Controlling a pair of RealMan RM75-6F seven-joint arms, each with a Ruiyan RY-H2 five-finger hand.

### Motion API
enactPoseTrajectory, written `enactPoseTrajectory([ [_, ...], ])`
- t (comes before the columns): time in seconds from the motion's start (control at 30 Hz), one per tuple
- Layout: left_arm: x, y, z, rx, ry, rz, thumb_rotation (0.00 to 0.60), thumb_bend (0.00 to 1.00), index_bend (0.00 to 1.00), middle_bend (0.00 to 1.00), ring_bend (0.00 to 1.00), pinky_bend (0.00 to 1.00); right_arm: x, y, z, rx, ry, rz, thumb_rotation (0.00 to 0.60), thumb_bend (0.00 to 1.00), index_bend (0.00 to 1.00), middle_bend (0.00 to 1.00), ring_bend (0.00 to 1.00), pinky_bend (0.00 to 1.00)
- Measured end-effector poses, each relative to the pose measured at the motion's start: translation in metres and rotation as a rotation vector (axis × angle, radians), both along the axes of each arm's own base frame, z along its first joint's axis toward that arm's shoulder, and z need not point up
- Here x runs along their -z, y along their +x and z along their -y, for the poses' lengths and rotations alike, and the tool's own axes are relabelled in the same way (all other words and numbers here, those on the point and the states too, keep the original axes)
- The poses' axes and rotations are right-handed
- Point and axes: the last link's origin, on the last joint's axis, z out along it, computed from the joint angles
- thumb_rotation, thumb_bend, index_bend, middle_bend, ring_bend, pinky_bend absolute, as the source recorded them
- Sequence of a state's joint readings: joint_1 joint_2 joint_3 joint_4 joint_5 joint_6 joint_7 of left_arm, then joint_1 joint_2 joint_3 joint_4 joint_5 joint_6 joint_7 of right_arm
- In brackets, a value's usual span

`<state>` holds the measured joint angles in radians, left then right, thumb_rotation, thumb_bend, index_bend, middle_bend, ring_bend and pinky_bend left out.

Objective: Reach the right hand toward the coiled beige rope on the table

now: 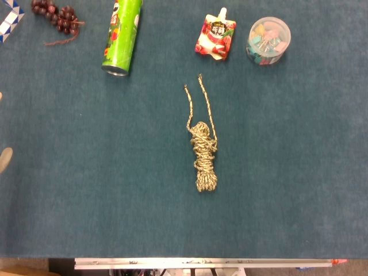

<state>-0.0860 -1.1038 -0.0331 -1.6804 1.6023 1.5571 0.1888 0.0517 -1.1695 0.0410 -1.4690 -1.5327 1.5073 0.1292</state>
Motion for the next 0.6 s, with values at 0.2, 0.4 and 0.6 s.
enactPoseTrajectory([
  [0.2, 0.0014, 0.0001, 0.0011, -0.004, -0.007, -0.001, 0.6, 0.23, 0.0, 0.0, 0.0, 0.0, 0.0007, 0.0004, 0.0003, -0.003, 0.005, 0.002, 0.6, 0.82, 0.35, 0.41, 0.4, 0.63],
  [0.4, 0.0006, 0.0009, 0.0024, -0.003, -0.006, 0.003, 0.6, 0.23, 0.0, 0.0, 0.0, 0.0, 0.0012, 0.0011, 0.0011, -0.013, 0.007, 0.008, 0.6, 0.82, 0.35, 0.41, 0.4, 0.63],
  [0.6, 0.0001, 0.0013, 0.0027, -0.002, -0.005, 0.006, 0.6, 0.23, 0.0, 0.0, 0.0, 0.0, 0.0073, 0.003, 0.0049, -0.02, 0.038, 0.034, 0.6, 0.82, 0.35, 0.41, 0.4, 0.66],
])
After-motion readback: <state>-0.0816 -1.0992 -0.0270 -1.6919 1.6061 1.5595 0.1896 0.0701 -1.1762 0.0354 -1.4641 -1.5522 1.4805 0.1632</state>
